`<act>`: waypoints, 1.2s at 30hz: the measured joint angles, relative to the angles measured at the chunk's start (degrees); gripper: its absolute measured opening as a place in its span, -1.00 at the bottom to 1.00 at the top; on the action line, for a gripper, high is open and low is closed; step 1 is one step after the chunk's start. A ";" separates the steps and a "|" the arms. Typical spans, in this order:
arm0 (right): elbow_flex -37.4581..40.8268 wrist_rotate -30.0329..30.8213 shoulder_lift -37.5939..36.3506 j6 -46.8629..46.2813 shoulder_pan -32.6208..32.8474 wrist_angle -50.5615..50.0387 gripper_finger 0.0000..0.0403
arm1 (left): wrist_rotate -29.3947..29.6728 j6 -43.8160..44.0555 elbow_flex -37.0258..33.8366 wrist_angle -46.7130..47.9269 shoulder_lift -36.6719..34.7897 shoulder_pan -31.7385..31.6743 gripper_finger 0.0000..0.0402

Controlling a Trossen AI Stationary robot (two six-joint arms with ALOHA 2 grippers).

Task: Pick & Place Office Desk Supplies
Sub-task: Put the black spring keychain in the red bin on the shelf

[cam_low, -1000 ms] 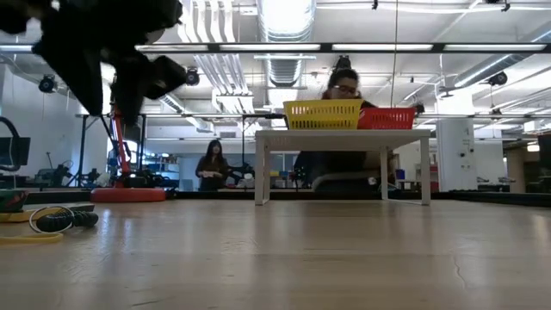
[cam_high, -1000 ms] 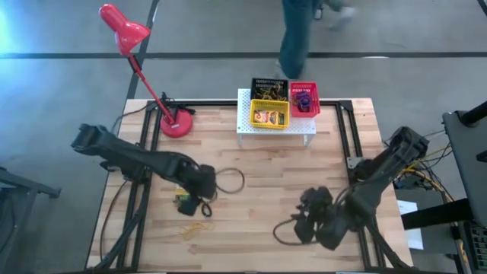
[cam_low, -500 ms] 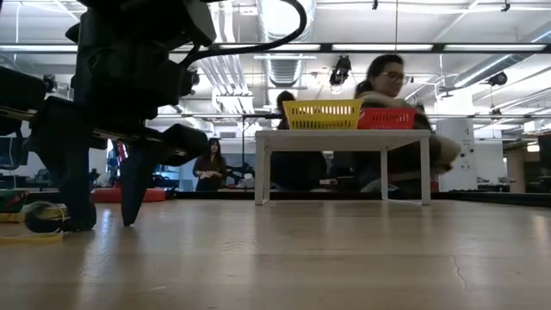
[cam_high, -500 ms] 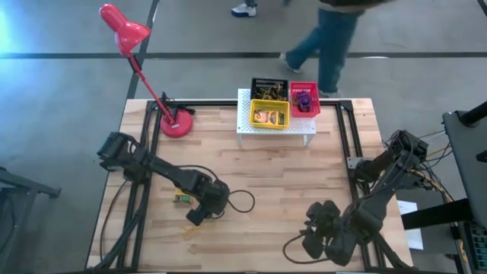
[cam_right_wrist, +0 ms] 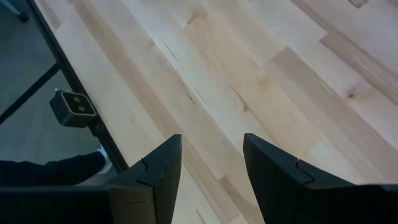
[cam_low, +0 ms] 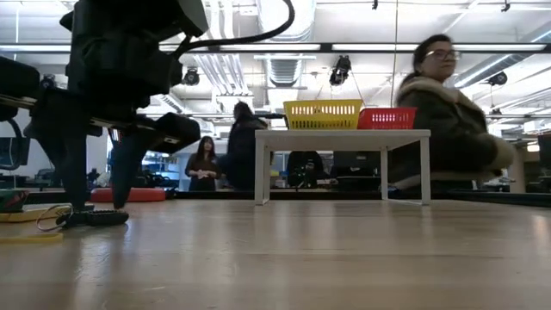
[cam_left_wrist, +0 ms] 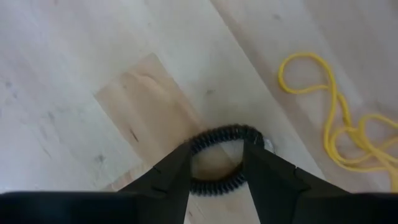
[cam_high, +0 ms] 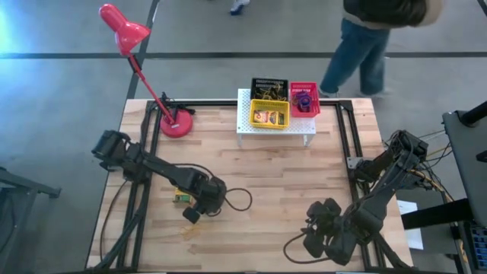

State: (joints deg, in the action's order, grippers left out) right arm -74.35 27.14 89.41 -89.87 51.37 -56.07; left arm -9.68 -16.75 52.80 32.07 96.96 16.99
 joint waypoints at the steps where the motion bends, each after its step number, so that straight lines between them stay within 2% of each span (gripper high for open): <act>1: 0.00 0.00 0.00 -0.15 0.00 -0.01 -0.17 | 0.01 0.03 0.00 0.48 -0.13 0.00 -0.28; 9: 0.00 1.74 0.00 -2.80 0.00 -0.16 -0.17 | -0.65 -1.31 -2.85 0.73 -0.42 -0.04 -0.33; 22: 0.00 1.97 0.00 -4.74 -0.02 -0.20 -0.17 | -0.79 -4.39 -5.09 -1.54 -1.16 0.00 -0.95; 29: 0.00 2.01 0.00 -6.16 -0.02 -0.31 -0.17 | 0.20 -1.11 -4.16 -2.39 -4.04 -0.11 -0.98; 36: 0.00 3.24 0.00 -6.18 -0.02 -0.18 -0.17 | -2.33 5.96 -1.77 -3.74 -7.86 -0.55 -0.99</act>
State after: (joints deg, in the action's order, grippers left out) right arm -74.35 30.38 89.41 -96.05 51.35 -56.25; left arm -12.01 -10.80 51.03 28.34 89.10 16.45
